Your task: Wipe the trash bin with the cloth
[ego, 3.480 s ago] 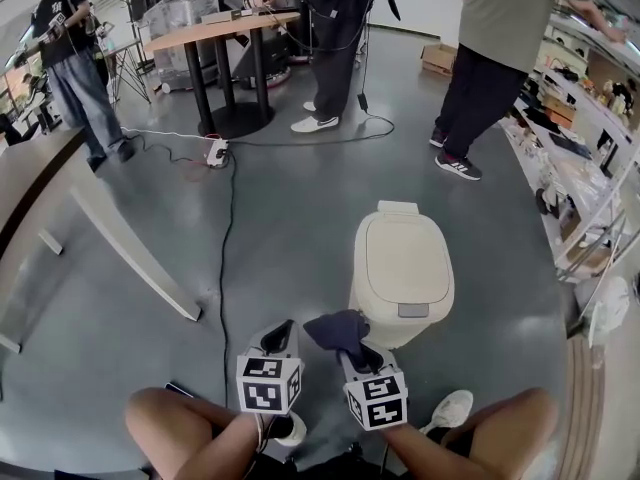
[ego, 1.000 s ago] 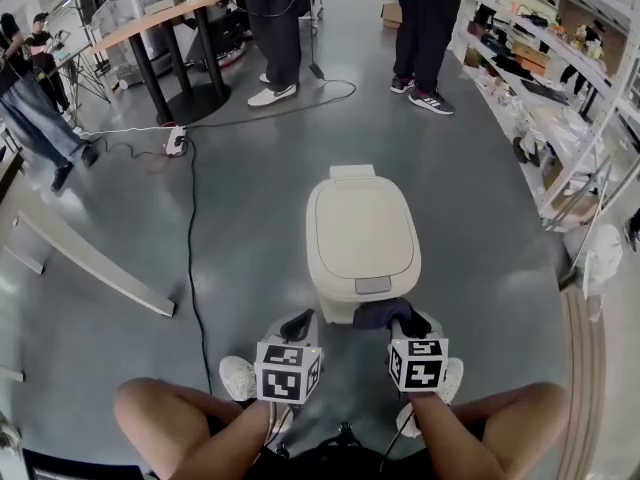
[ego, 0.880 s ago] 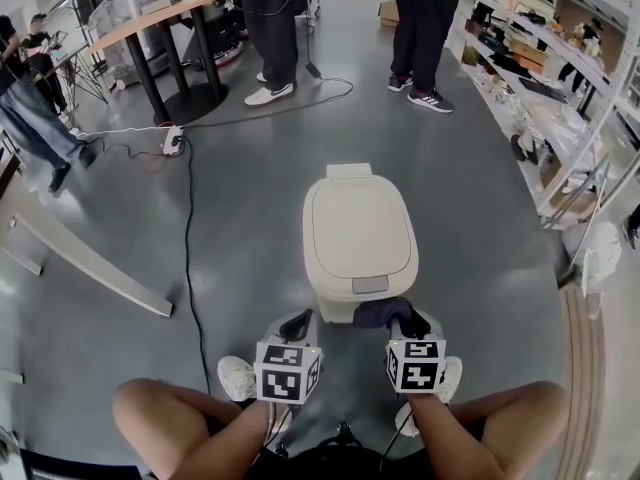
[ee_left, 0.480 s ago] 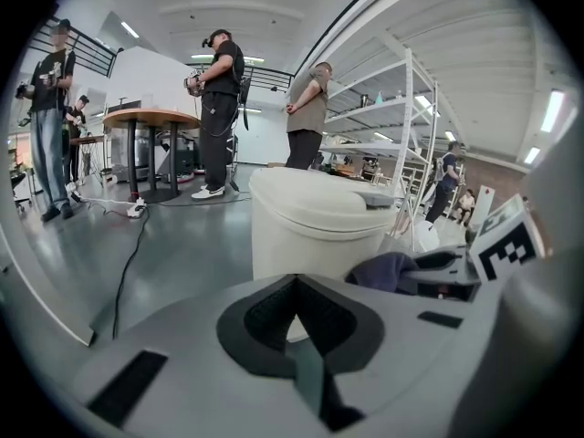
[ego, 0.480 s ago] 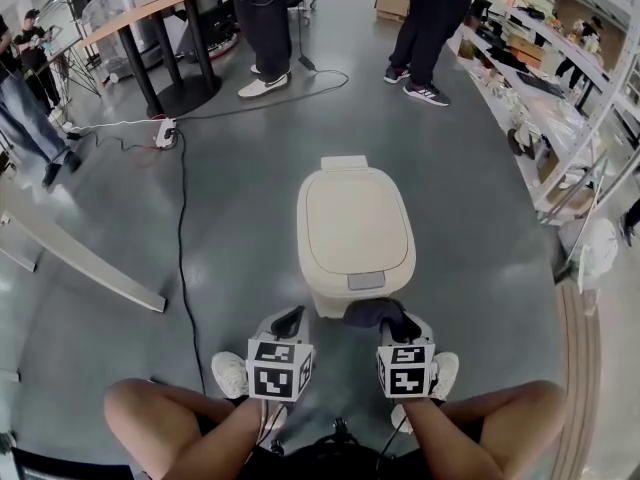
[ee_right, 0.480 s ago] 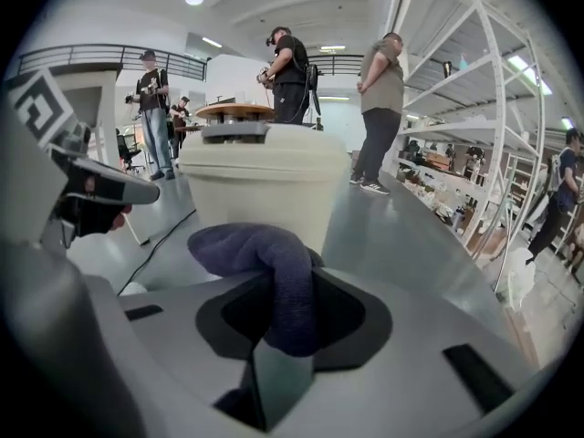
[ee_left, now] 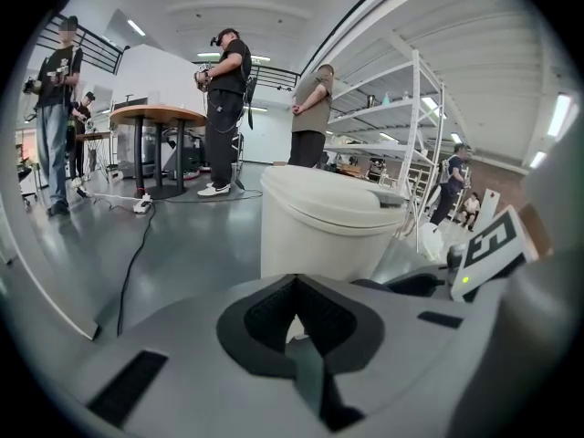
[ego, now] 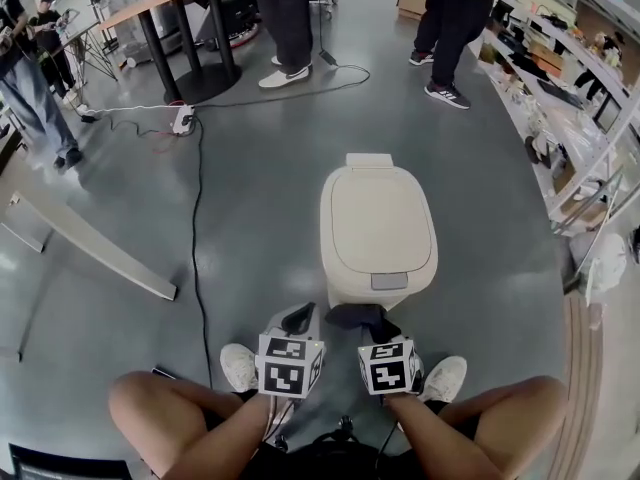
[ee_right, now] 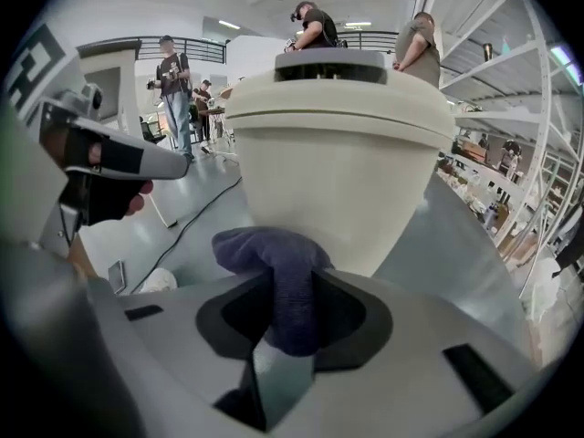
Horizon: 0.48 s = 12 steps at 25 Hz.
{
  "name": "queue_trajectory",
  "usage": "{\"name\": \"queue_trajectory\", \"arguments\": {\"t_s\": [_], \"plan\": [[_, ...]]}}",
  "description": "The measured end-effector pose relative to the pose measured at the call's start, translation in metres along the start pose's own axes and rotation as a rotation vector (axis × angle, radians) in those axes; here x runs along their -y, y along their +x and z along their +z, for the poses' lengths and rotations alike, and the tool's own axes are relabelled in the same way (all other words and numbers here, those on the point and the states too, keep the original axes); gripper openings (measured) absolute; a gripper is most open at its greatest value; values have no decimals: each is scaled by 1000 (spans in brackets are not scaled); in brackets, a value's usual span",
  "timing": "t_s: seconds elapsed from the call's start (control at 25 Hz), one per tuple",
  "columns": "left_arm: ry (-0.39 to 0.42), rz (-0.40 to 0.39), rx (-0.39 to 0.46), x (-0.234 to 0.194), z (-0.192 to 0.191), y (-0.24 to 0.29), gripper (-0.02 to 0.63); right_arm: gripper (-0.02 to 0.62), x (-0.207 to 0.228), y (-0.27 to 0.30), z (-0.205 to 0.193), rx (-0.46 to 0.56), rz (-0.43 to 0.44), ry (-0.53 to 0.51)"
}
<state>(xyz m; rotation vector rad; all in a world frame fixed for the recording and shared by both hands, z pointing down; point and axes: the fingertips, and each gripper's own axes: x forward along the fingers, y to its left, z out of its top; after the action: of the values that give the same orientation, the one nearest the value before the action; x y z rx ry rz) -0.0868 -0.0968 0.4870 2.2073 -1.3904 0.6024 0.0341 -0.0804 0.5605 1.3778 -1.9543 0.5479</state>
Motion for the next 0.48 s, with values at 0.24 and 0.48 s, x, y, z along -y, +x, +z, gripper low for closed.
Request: {"name": "queue_trajectory", "arguments": {"t_s": [0.24, 0.48], "plan": [[-16, 13, -2, -11, -3, -3, 0, 104, -11, 6, 13, 7, 33, 22], [-20, 8, -9, -12, -6, 1, 0, 104, -14, 14, 14, 20, 52, 56]]}}
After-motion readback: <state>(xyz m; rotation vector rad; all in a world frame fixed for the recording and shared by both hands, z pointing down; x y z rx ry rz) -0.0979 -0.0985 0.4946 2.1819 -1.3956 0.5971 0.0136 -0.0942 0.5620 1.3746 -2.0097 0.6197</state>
